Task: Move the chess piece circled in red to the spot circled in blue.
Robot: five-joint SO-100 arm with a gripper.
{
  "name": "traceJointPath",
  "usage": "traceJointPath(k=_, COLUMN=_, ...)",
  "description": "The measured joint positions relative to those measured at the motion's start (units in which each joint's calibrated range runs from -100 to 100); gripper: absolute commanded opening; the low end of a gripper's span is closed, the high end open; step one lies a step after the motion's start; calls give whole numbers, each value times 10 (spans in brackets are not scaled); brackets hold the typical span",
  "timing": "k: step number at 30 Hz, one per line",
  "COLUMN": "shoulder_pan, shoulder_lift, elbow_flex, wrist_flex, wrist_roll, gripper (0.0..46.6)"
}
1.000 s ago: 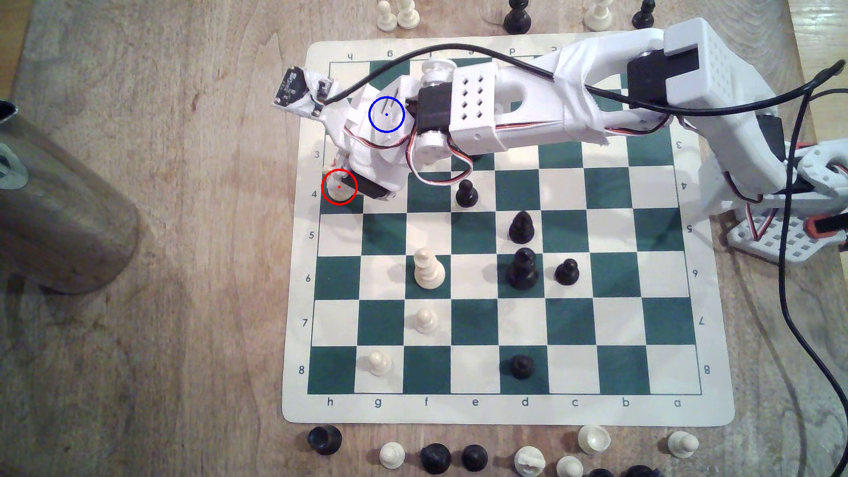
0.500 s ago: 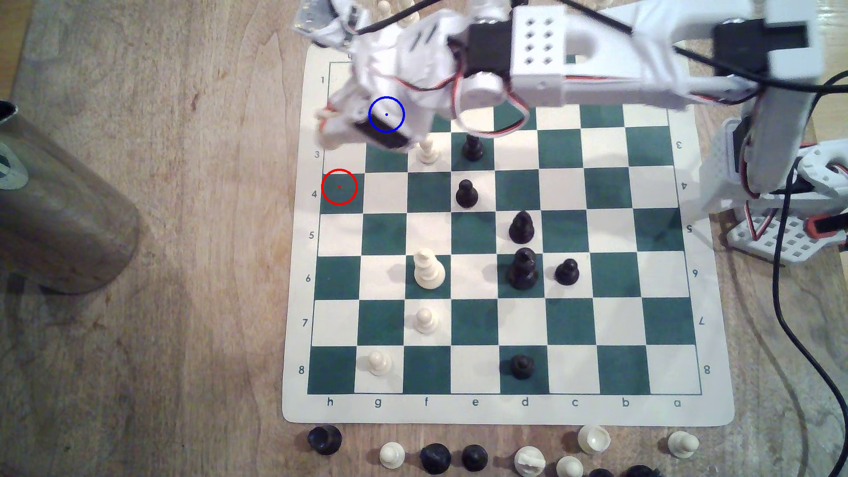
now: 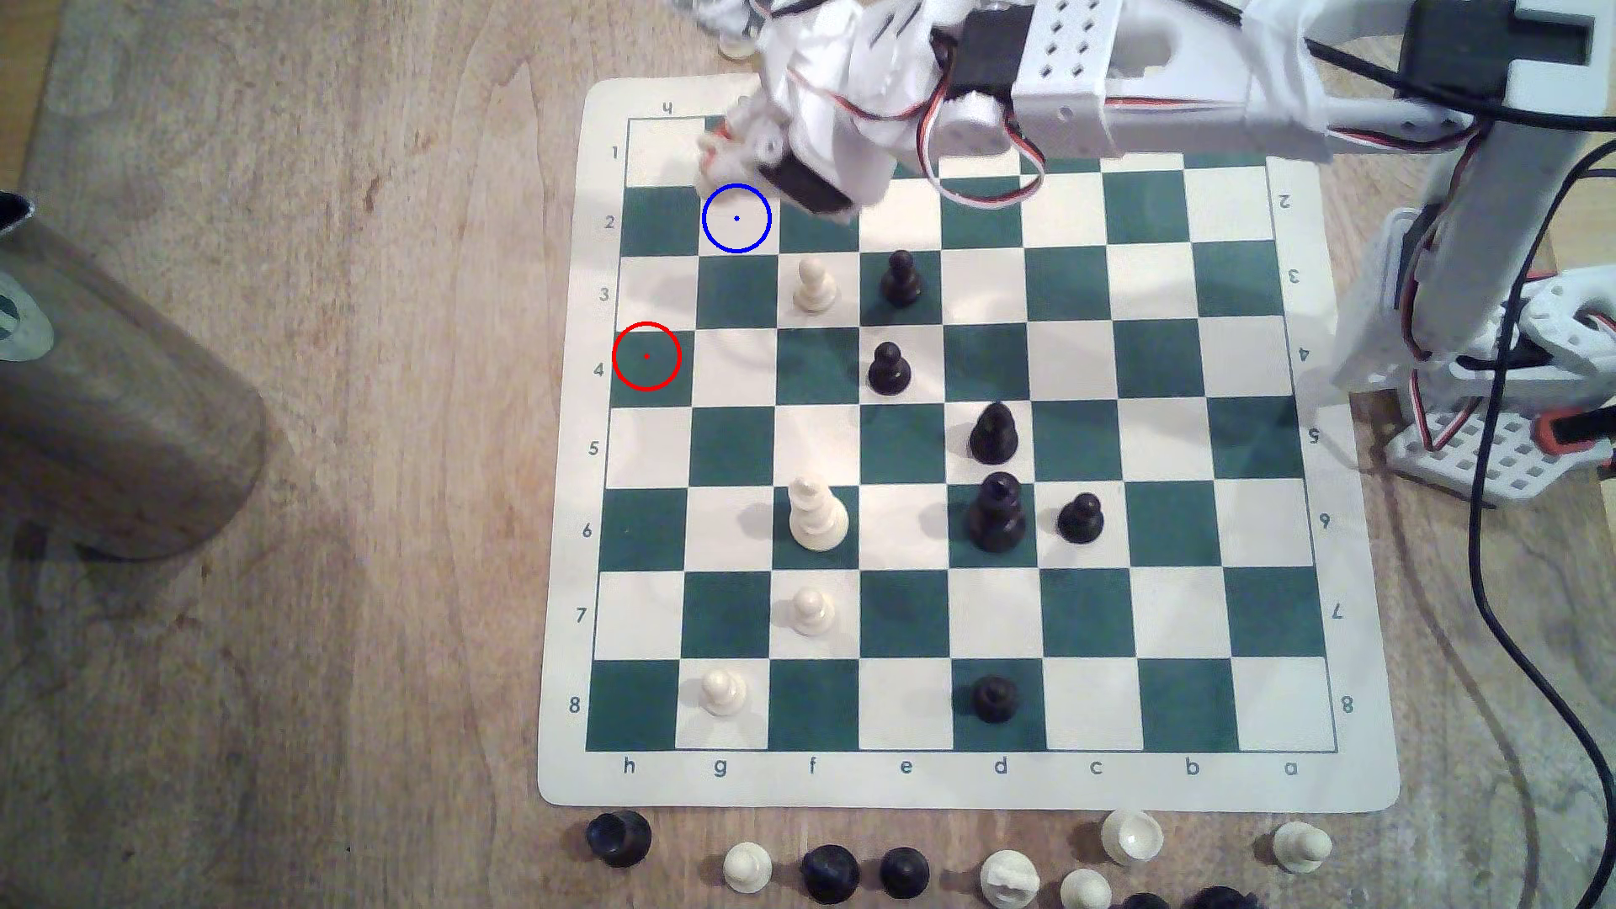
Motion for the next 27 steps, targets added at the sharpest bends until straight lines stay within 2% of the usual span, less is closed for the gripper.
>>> traceJointPath(k=17, shoulder_pan=2, shoulder_lift=111, elbow_flex=0, wrist_flex=-57, wrist_roll=1, gripper=5)
traceJointPath(k=27, shoulder_pan=11, shoulder_lift=113, elbow_flex=0, wrist_flex=-61, wrist_roll=2, gripper=5)
